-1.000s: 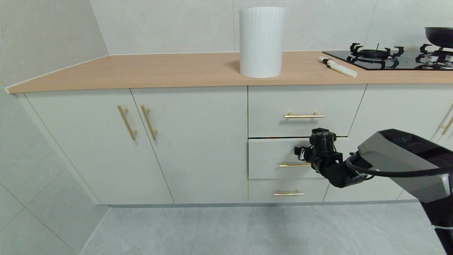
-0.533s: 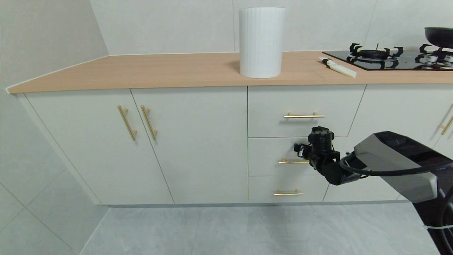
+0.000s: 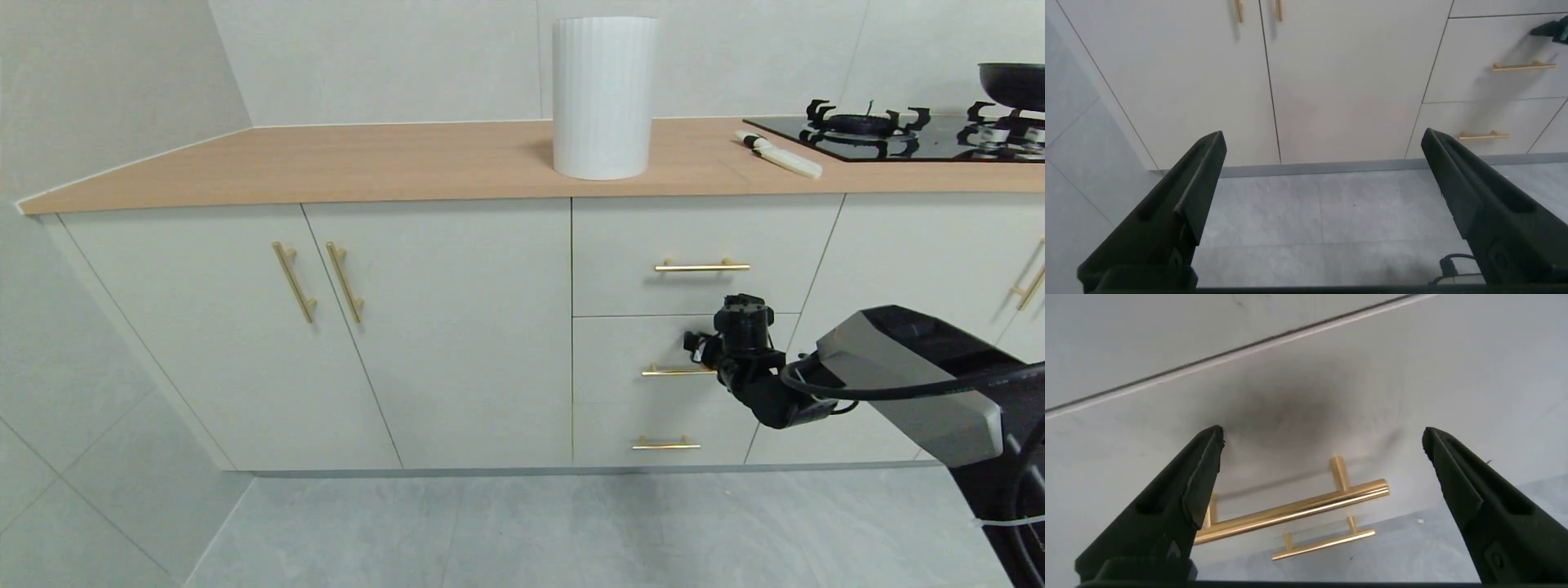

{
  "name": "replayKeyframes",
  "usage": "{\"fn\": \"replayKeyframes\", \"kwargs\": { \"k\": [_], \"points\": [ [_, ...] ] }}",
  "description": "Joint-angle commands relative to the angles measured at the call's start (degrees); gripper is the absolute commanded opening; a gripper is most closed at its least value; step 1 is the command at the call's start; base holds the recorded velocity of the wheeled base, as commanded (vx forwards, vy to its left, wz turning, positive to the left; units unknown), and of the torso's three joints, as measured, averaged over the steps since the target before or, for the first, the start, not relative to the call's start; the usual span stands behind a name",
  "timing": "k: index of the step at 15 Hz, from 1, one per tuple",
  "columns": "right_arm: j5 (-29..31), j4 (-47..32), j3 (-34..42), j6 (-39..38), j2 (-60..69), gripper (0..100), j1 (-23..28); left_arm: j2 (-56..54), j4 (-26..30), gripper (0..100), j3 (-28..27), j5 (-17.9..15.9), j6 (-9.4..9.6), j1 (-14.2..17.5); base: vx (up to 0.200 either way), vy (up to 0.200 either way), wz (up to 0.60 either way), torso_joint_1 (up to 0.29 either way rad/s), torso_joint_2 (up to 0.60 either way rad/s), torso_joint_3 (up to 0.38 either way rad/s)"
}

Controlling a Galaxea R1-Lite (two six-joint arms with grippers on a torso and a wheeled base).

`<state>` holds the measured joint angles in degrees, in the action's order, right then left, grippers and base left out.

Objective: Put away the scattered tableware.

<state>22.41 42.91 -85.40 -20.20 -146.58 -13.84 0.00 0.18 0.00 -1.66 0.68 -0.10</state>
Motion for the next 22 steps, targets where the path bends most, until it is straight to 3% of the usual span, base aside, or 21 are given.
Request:
{"fn": "replayKeyframes", "kwargs": {
  "k": [1, 2, 3, 4, 10, 13, 19, 22],
  "points": [
    [-0.4, -0.5, 3.6, 0.1, 2.6, 100, -0.2, 0.0, 0.0, 100, 0.0, 0.0, 0.02, 0.0, 0.000, 0.000, 0.00, 0.000, 0.00, 0.000],
    [-7.7, -0.4, 15.9, 0.6, 9.6, 100, -0.3, 0.0, 0.0, 100, 0.0, 0.0, 0.02, 0.0, 0.000, 0.000, 0.00, 0.000, 0.00, 0.000],
    [-15.0, -0.4, 19.2, 0.5, 12.7, 100, -0.3, 0.0, 0.0, 100, 0.0, 0.0, 0.02, 0.0, 0.000, 0.000, 0.00, 0.000, 0.00, 0.000],
    [-16.3, -0.5, 20.4, 0.6, 13.9, 100, -0.4, 0.1, 0.0, 100, 0.0, 0.0, 0.02, 0.0, 0.000, 0.000, 0.00, 0.000, 0.00, 0.000],
    [-15.6, -4.7, 24.5, 2.9, 22.9, 100, -1.2, 0.0, 0.0, 100, 0.0, 0.0, 0.02, 0.0, 0.000, 0.000, 0.00, 0.000, 0.00, 0.000],
    [-9.3, -6.0, 30.6, 3.0, 35.7, 100, -5.6, 0.0, 0.0, 100, 0.0, 0.0, 0.02, 0.0, 0.000, 0.000, 0.00, 0.000, 0.00, 0.000],
    [-0.4, -5.6, 50.4, 10.0, 67.4, 100, -6.8, 0.0, 0.0, 100, 0.0, 0.0, 0.02, 0.0, 0.000, 0.000, 0.00, 0.000, 0.00, 0.000],
    [2.2, -8.2, 61.5, 18.0, 88.0, 100, -6.2, 0.1, 0.0, 100, 0.0, 0.0, 0.02, 0.0, 0.000, 0.000, 0.00, 0.000, 0.00, 0.000]
  ]
}}
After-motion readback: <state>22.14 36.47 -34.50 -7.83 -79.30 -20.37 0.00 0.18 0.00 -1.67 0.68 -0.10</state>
